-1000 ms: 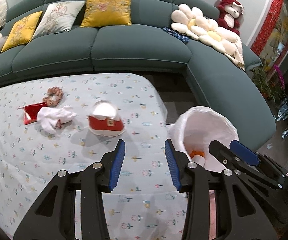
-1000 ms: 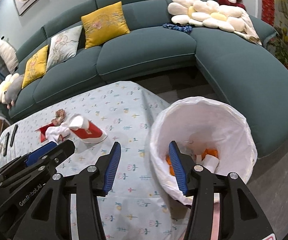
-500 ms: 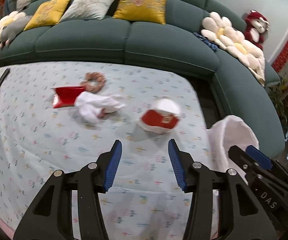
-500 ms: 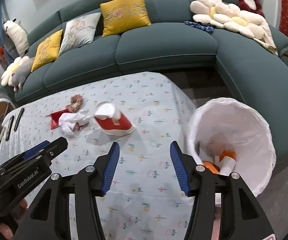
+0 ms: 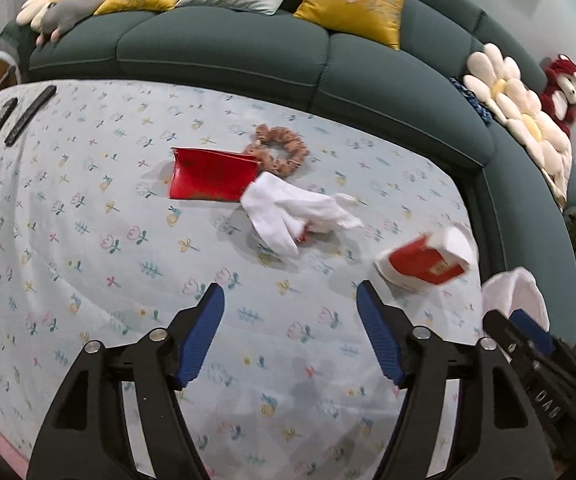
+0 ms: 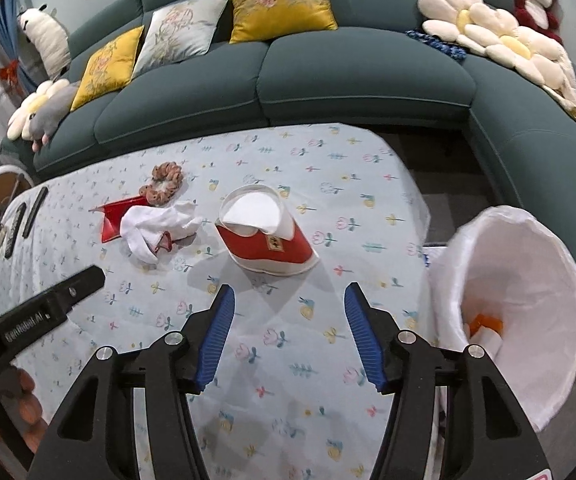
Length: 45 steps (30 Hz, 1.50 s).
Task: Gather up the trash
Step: 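Move both tools back over the table toward the paper cup and tissue, then grasp the red-white paper cup with the right tool while the left tool grasps the white tissue, then carry the paper cup and tissue with both tools over the bin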
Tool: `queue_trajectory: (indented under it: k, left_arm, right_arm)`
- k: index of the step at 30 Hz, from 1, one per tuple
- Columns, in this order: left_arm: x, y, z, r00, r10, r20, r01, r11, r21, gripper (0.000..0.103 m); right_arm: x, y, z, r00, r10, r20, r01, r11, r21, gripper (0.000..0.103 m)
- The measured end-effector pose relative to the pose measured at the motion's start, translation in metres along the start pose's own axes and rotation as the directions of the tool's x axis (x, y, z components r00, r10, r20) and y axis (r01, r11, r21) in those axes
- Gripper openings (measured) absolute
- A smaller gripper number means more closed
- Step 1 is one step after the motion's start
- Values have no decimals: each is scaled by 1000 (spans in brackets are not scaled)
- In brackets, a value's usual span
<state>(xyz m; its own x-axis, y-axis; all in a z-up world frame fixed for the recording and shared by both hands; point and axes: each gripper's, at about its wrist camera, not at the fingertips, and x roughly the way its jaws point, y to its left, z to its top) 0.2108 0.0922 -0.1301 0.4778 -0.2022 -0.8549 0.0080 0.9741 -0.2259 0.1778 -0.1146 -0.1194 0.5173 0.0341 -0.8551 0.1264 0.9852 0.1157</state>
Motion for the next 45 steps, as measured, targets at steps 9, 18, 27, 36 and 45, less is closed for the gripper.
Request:
queue_trajectory:
  k: [9,18,27,36,45]
  left_arm:
    - [49,8,48,998,-19,-59,14,997,-71,82]
    - [95,14,70,982,-76,-173,37,975,-217,64]
    - [100,1,47,973,-61,-224,27,988,-153,3]
    - [72,-26,-1,975,-48,-216,34,997,-68,2]
    - [30,-57,-35,982,-50,-181,56,998,25,1]
  right_arm:
    - [47,3,31,997,78,-24,-80,993,-86,65]
    - [74,14,46,986,158,-53,-164,974,-158,65]
    - [80,12,39,979,188,-73,-197,971,-134,31]
    - [56,0,10,982,173,-70,-177,983,-53,24]
    - [16,-28,-19,988,149,-32,-147,987,67,24]
